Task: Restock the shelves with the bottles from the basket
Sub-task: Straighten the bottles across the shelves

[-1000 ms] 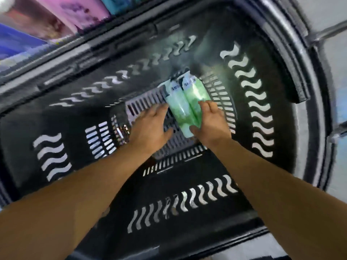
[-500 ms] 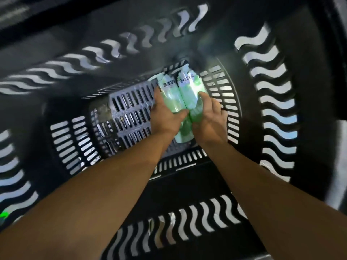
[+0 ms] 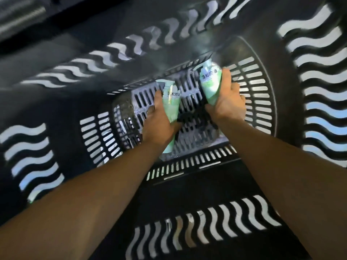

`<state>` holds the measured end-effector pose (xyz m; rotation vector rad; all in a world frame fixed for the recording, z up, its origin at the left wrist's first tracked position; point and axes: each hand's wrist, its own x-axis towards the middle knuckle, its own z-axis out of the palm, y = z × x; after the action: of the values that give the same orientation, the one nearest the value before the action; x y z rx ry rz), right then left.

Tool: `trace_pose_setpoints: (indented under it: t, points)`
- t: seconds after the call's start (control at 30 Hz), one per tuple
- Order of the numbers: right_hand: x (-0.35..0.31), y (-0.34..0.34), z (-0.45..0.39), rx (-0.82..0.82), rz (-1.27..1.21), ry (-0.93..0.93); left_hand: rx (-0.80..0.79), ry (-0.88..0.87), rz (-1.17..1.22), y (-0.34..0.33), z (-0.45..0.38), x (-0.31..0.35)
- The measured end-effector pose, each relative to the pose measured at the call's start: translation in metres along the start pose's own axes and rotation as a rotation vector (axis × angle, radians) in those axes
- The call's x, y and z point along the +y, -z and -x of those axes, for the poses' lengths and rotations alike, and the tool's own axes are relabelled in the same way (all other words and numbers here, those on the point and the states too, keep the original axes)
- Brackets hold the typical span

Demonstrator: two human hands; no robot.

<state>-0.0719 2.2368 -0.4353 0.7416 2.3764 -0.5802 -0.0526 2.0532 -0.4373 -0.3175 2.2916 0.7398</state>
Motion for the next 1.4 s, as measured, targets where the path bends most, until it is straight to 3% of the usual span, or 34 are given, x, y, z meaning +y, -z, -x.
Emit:
trace_pose_setpoints:
  t: [0.3, 0.7, 0.87, 1.1, 1.4]
  points:
    - [-0.020, 0.056, 0.089, 0.015, -0.248, 0.004, -0.043, -0.073, 0.026, 0.053, 0.050, 0.022]
    - [-0.097, 0.234, 0.291, 0.139, -0.417, 0.081, -0.039, -0.319, -0.049, 0.281, 0.226, 0.125]
    - [-0.140, 0.307, 0.376, 0.241, -0.445, 0.169, -0.002, -0.433, 0.023, 0.376, 0.315, 0.161]
    - [-0.194, 0.397, 0.484, 0.354, -0.542, 0.400, 0.254, -0.615, 0.056, 0.482, 0.433, 0.185]
    - [-0.269, 0.484, 0.607, 0.510, -0.552, 0.705, 0.500, -0.697, 0.226, 0.607, 0.567, 0.191]
